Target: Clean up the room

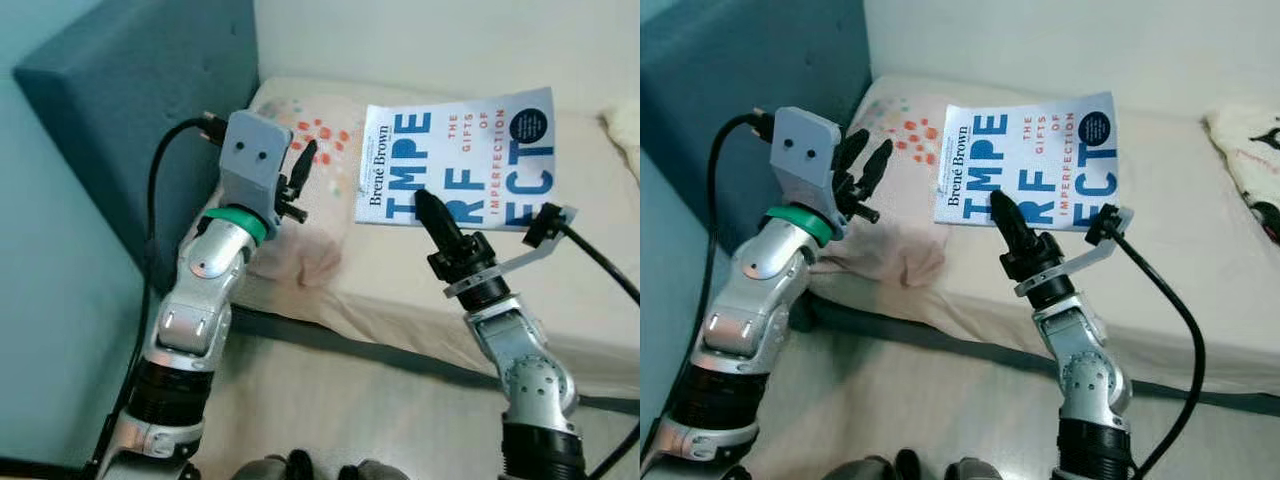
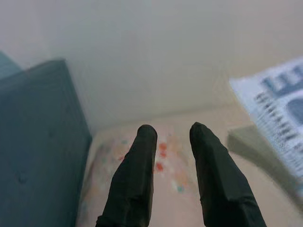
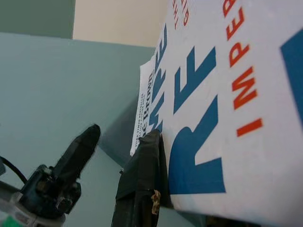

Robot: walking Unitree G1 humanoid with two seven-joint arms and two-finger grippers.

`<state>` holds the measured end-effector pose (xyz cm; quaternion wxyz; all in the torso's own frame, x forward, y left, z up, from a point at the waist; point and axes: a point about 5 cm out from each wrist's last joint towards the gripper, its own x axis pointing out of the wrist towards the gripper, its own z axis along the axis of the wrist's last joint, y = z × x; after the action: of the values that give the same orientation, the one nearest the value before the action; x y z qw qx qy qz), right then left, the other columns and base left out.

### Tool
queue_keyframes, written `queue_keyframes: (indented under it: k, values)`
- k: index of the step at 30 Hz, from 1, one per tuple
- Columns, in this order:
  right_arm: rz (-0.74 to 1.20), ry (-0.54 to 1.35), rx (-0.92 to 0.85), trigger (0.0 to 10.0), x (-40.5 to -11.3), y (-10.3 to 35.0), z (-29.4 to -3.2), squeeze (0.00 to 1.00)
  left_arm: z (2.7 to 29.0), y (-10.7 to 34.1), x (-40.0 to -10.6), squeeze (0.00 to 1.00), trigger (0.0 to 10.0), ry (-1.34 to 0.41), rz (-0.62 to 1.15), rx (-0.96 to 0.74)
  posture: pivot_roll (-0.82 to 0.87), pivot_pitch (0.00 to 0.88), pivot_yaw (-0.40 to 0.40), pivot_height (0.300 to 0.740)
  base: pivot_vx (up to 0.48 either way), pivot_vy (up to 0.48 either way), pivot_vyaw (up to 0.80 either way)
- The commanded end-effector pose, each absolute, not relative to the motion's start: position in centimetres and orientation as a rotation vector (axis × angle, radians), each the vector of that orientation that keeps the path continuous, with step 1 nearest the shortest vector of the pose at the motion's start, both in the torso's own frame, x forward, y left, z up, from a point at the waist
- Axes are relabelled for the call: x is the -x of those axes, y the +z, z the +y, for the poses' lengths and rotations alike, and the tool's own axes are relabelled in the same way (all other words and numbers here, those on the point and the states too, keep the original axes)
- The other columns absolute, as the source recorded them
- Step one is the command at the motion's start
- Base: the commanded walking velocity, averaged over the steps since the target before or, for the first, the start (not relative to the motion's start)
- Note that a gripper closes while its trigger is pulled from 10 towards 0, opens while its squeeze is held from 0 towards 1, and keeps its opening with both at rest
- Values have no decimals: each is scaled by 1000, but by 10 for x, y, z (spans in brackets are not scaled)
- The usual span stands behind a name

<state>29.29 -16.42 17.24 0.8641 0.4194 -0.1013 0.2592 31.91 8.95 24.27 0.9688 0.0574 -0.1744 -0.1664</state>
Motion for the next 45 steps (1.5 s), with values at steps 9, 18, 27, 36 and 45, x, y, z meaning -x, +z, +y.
queue_keyframes:
  k: [9, 18, 27, 36, 45]
  values:
    - [-233, 543, -883, 10000, -292, 174, -166, 0, 88, 235, -318, 0, 10000, -345, -335, -131, -59, 0, 49, 716, 0, -373, 0]
    - [-235, 543, -882, 10000, -293, 174, -166, 0, 88, 235, -319, 0, 10000, -342, -329, -130, -61, 0, 50, 716, 0, 0, 0]
    - [-238, 546, -880, 10000, -293, 175, -165, 0, 90, 234, -321, 0, 10000, -324, -339, -146, -63, 0, 51, 716, 281, 0, 0]
    - [-237, 546, -880, 10000, -293, 174, -166, 0, 88, 234, -321, 0, 10000, -329, -342, -143, -62, 0, 50, 716, 480, 0, 0]
    - [-235, 547, -881, 10000, -293, 175, -166, 0, 88, 234, -321, 0, 10000, -329, -342, -140, -63, 0, 49, 716, 480, 0, -344]
